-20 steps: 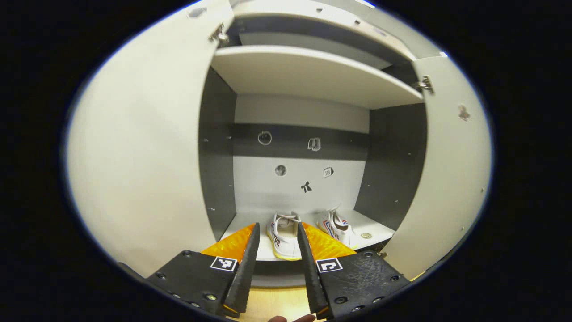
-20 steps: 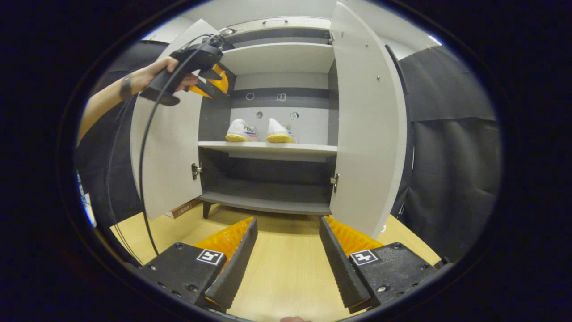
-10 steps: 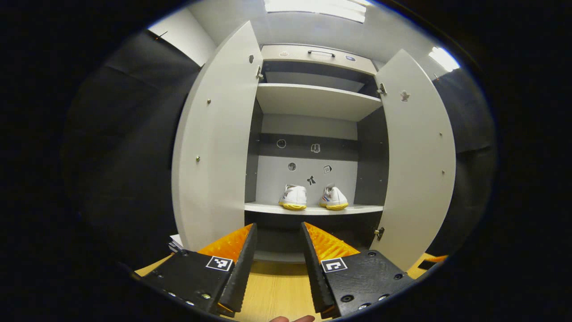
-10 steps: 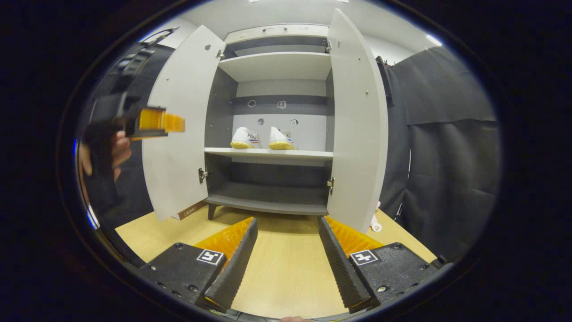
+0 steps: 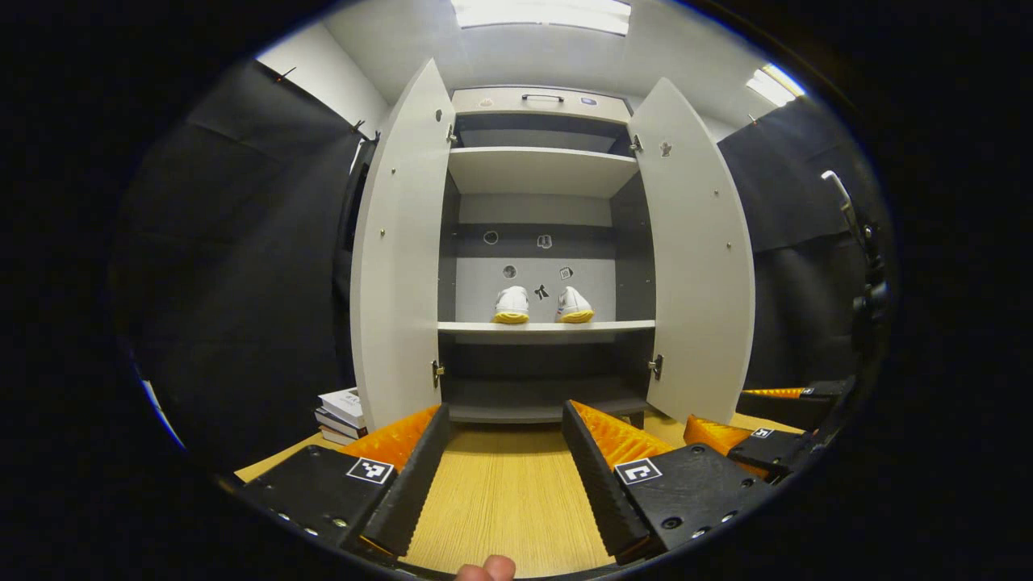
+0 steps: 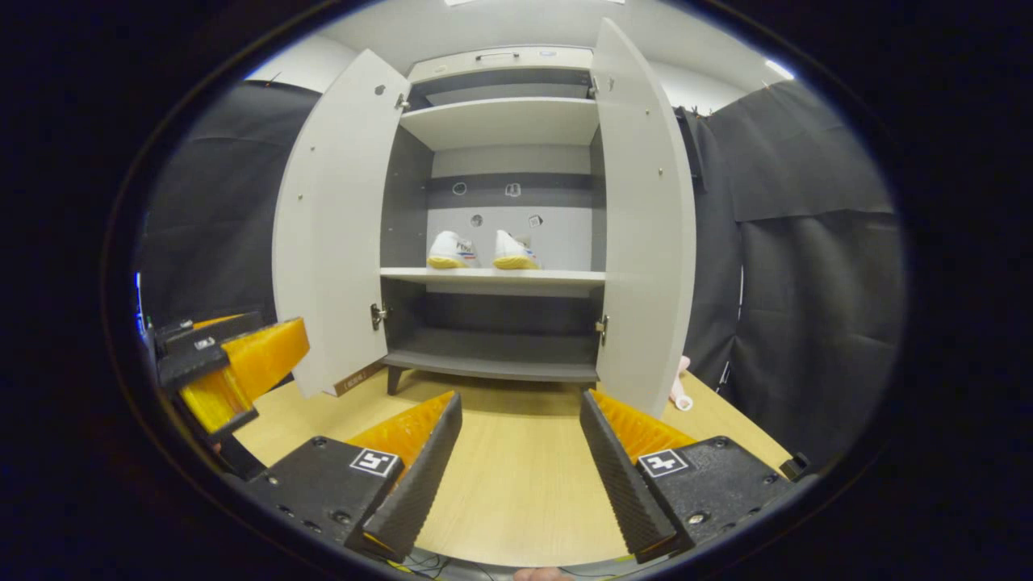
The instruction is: Grab one shoe with the right hand and put it into the shoe cabinet, grab the other shoe with the left hand and put it into the shoe cabinet; then close the right door with the right hand and the left door with the left hand.
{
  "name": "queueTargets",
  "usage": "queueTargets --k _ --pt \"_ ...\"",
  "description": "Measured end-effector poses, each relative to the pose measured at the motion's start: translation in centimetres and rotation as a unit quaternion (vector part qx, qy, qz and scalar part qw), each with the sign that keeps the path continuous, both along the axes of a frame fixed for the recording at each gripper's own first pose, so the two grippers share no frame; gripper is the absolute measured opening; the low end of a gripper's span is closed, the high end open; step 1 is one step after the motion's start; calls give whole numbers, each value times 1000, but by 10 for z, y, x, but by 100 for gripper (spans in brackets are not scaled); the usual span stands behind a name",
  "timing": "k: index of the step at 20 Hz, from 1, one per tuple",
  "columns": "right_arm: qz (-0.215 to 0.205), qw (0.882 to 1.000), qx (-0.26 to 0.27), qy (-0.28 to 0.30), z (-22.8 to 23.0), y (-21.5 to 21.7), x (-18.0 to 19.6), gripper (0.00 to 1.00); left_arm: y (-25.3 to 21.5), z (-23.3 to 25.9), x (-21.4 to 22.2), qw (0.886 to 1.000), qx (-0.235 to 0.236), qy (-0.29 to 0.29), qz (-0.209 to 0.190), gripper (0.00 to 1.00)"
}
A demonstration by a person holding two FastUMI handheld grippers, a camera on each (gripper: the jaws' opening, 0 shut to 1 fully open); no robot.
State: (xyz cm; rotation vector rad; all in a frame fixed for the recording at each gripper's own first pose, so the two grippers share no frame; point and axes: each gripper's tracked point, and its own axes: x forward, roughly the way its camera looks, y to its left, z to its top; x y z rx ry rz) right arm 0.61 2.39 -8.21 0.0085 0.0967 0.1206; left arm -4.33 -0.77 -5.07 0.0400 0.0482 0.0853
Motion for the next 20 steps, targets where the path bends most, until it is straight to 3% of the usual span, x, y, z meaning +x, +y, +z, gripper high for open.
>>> queueTargets --k 5,13,17,20 --pt "-24 999 28 -23 56 -45 -12 96 4 -4 0 1000 -4 9 1 84" --pt "-162 983 -4 -91 160 -203 -1 97 -6 -10 7 1000 -4 19 -18 84" --pt "-191 975 -5 -114 196 -242 28 95 -10 -15 10 999 1 29 -24 84" --pt "-188 975 9 -117 219 -251 61 96 -12 -18 9 999 1 37 -26 84"
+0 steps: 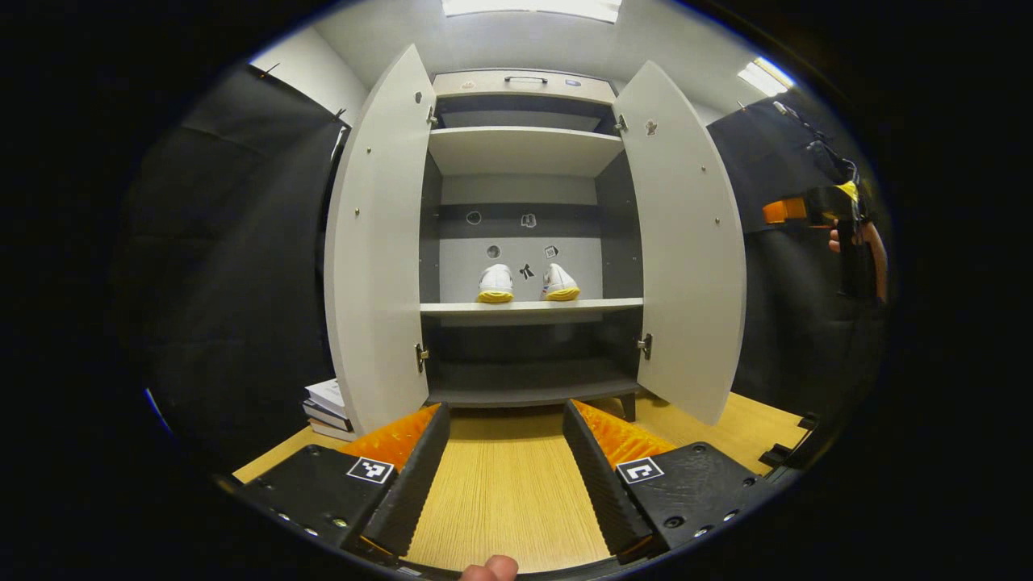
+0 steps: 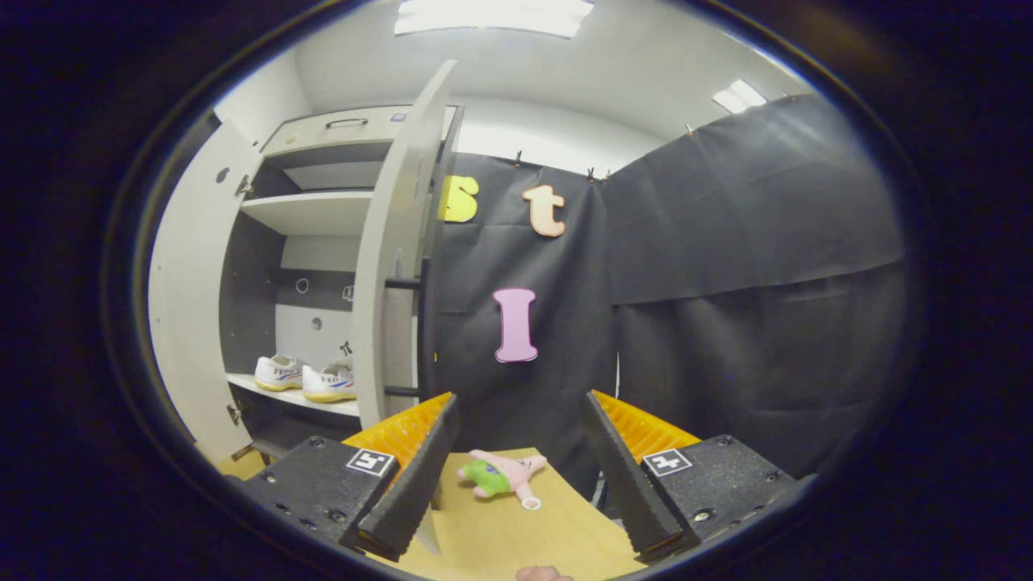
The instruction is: Grab one shoe with the right hand and put it into the shoe cabinet, grab the other shoe with the left hand and put it into the shoe cabinet; then close the right door with the right hand and the left door with the left hand.
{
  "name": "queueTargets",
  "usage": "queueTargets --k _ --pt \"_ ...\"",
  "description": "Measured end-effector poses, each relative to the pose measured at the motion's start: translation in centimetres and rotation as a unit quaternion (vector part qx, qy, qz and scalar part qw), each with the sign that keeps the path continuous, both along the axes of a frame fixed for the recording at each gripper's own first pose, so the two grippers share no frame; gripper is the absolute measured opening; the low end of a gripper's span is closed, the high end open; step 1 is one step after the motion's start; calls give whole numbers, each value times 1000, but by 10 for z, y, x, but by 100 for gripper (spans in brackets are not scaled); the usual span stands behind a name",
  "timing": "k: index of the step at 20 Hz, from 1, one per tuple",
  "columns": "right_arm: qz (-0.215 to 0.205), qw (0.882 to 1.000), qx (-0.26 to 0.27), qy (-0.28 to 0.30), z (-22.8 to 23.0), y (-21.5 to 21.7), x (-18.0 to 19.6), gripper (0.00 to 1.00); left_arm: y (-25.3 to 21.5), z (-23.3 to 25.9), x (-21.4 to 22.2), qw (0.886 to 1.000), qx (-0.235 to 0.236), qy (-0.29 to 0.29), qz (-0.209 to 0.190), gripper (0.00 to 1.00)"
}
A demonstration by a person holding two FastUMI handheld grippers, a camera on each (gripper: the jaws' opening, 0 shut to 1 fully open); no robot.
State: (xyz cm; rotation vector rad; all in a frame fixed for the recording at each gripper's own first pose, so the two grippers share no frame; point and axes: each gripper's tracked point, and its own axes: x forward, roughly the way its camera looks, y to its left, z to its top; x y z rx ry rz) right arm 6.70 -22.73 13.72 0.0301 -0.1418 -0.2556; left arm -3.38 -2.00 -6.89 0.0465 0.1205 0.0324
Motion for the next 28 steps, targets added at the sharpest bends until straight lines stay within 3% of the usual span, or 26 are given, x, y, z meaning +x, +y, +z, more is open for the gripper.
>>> queueTargets --k 7,13,14,16,22,28 --pt "21 1000 21 10 26 -9 65 97 1 -3 -2 1000 13 7 4 84" --pt "37 999 26 18 26 -1 74 96 0 -17 0 999 -2 34 6 85" --pt "38 999 24 13 28 1 74 89 -2 -17 1 999 -3 35 3 84" --pt "33 999 11 13 29 7 72 93 -4 -15 3 999 1 32 -2 84" --pt "77 997 3 19 30 58 73 93 -5 -18 7 999 -5 34 -9 84" --pt "119 993 4 18 29 120 84 93 20 -20 2 999 -5 35 14 84"
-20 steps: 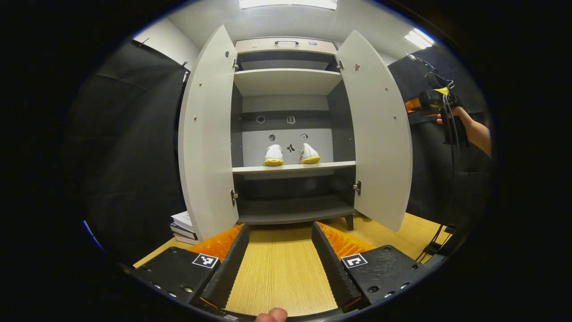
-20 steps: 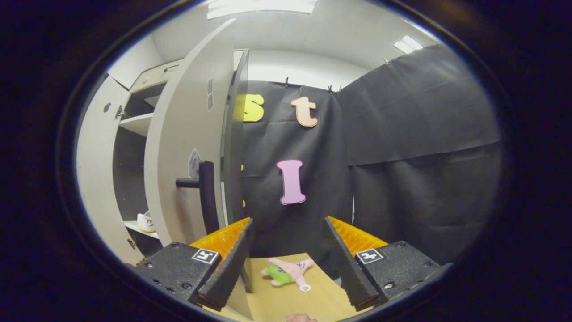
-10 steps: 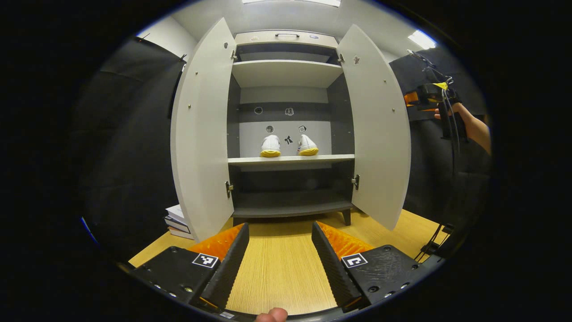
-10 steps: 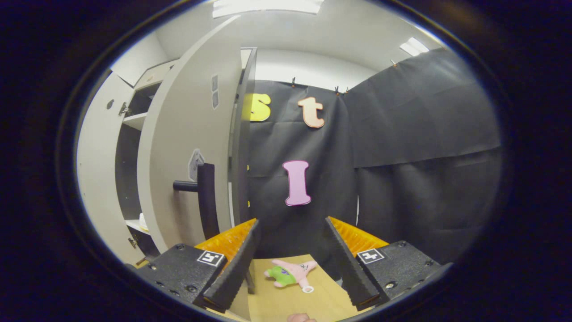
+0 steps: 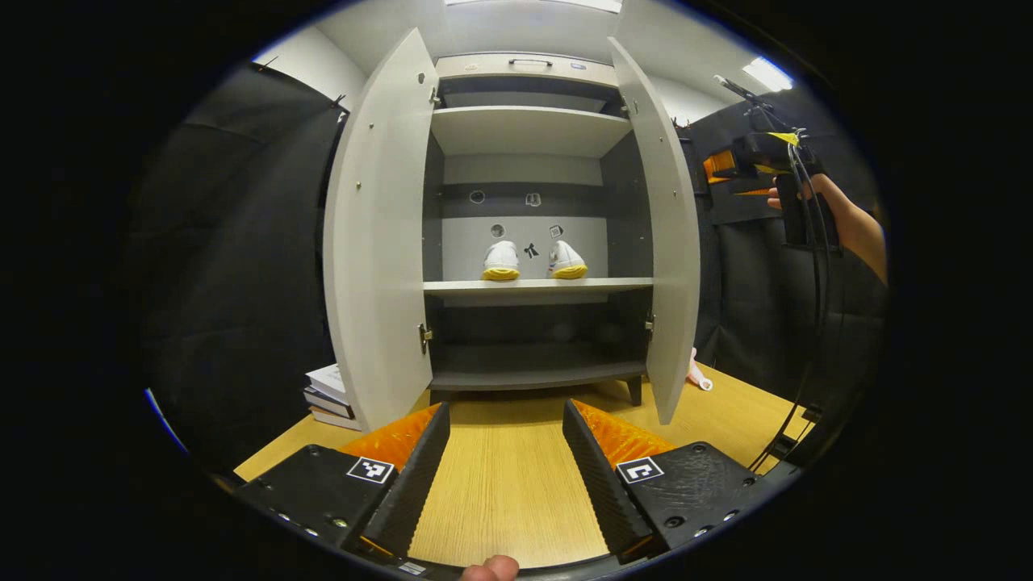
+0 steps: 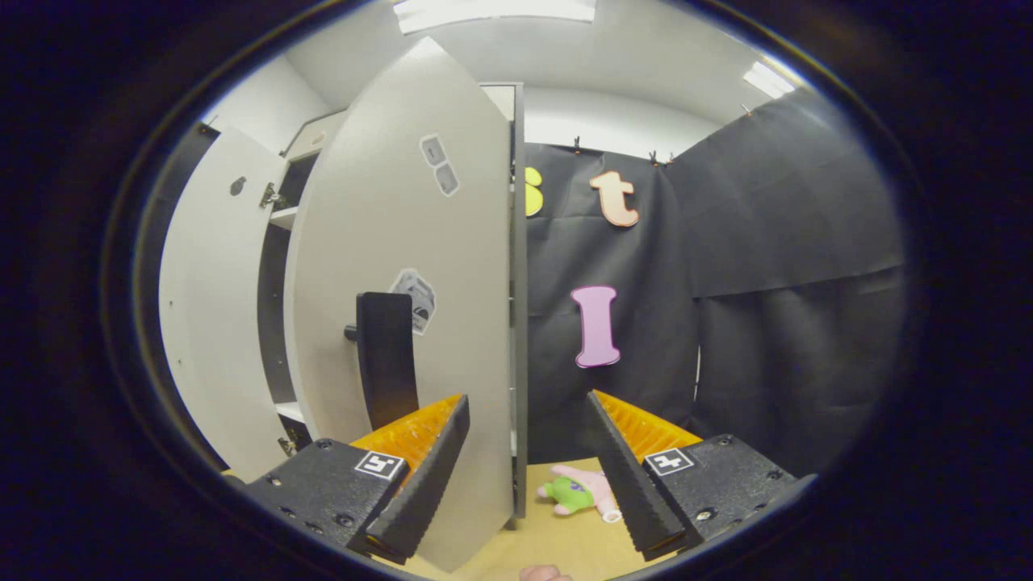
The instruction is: Grab one shoe with the right hand and put it into the shoe cabinet, grab the other shoe with the left hand and put it into the shoe cabinet; then close the right door with the right hand and the left door with the left hand.
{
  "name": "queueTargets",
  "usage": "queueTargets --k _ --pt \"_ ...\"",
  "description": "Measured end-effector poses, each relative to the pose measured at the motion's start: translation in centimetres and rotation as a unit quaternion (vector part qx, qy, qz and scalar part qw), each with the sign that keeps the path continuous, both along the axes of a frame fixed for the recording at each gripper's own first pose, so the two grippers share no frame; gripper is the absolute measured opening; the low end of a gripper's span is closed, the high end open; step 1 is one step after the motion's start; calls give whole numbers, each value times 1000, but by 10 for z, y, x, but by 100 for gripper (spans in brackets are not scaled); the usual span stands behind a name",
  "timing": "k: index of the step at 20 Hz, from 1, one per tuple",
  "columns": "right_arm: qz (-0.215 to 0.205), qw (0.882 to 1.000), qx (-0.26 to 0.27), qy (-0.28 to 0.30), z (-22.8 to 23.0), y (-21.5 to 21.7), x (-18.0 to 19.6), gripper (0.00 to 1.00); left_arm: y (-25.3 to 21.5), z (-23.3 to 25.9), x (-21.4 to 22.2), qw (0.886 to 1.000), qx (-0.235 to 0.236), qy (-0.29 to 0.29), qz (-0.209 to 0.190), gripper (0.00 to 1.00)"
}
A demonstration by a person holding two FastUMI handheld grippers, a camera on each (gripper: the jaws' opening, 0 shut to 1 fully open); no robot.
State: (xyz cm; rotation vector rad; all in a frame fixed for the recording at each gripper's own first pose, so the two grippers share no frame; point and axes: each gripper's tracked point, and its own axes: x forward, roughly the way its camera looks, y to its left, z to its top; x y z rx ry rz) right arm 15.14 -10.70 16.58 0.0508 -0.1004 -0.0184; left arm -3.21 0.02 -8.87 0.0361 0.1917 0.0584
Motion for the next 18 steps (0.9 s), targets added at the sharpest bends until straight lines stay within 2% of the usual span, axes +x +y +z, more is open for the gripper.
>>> queueTargets --k 5,8,14,15,16,18 --pt "49 999 0 8 -6 67 33 94 28 -2 0 1000 -4 5 29 85" --pt "48 999 0 7 -6 89 54 94 42 -5 -2 999 -9 10 48 84" --pt "56 998 10 9 -8 93 62 94 52 -8 0 998 -12 13 62 84" --pt "47 999 7 10 -8 89 63 88 51 -7 1 998 -13 12 61 84" --pt "45 999 6 8 -6 86 62 95 49 -7 0 998 -14 11 61 84" --pt "43 999 7 3 -5 80 54 96 48 -4 -1 998 -13 8 62 84"
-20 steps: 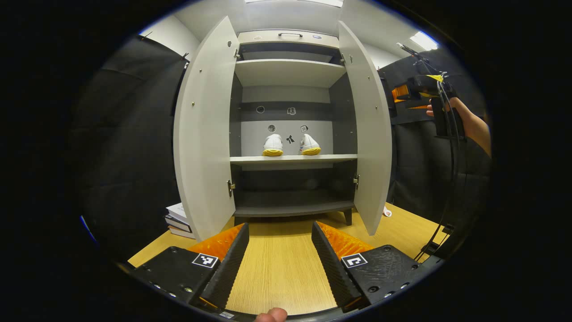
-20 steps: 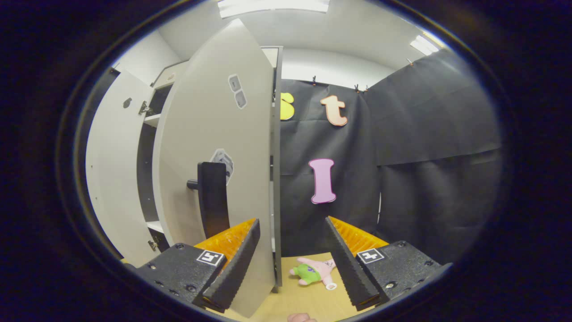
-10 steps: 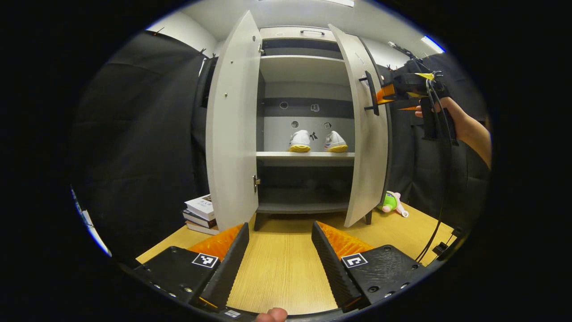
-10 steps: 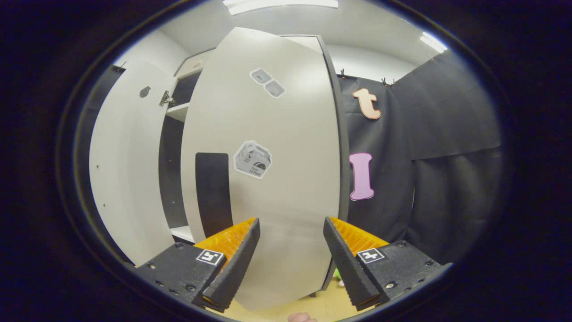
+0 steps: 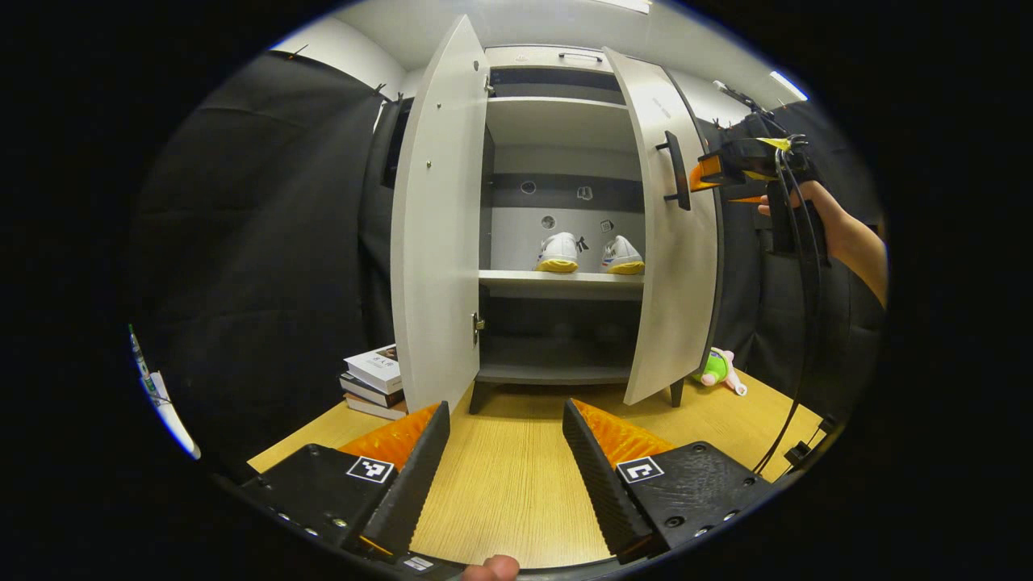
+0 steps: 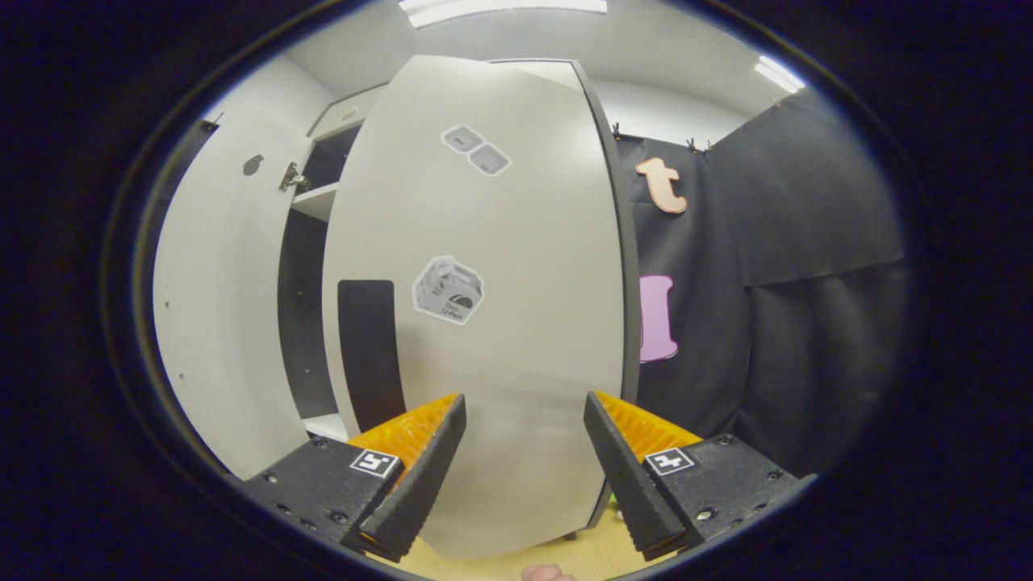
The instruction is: Grab one shoe with the right hand and put it into the shoe cabinet, grab the other shoe with the left hand and put it into the shoe cabinet; then close the right door with the right hand and the left door with the left hand.
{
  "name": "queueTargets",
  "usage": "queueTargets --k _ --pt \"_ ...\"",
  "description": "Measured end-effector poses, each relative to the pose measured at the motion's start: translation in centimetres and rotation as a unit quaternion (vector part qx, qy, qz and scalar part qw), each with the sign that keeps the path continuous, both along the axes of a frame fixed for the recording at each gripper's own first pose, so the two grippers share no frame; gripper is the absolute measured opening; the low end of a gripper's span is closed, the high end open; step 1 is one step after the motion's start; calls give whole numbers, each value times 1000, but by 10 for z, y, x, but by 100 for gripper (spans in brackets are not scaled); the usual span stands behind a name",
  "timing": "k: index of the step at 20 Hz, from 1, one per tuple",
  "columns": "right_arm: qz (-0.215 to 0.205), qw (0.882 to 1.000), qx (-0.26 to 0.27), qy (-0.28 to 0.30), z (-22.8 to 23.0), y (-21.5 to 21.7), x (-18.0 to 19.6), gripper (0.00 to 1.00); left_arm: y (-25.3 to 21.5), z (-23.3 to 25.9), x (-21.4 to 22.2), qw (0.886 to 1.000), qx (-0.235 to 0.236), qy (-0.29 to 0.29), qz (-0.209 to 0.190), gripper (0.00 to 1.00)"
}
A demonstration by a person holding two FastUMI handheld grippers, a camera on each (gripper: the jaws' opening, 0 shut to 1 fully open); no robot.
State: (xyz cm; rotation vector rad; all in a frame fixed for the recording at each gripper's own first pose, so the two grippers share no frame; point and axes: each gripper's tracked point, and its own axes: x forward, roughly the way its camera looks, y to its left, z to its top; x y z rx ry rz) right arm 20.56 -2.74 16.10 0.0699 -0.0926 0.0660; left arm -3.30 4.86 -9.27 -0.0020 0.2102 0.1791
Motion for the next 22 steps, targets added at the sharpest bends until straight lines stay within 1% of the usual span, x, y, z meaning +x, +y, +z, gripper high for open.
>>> queueTargets --k 1,2,5,8,11,15,19,21,22 --pt "0 1000 2 -3 1 -2 -7 92 -1 0 1 1000 0 -1 -2 84" --pt "3 1000 3 -7 2 -3 -15 96 -3 0 0 1000 2 -2 -3 84" --pt "-3 1000 -8 -20 0 -8 -45 96 -8 1 0 1000 3 -2 -9 84" --pt "4 1000 -8 -22 -13 0 -80 96 -14 1 2 1000 -4 -2 -17 85" --pt "3 1000 -17 -20 -39 7 -112 96 -19 1 2 1000 -5 -2 -21 84" --pt "-1 1000 -20 -8 -86 17 -145 96 -29 0 2 999 -12 -1 -33 84" --pt "-25 999 -32 -2 -123 14 -164 96 -43 3 2 999 -9 -2 -50 84" --pt "-43 999 -23 6 -142 9 -176 96 -46 6 1 998 -5 -6 -56 84" --pt "-53 998 -16 9 -152 10 -182 96 -47 8 1 998 -4 -8 -57 95"
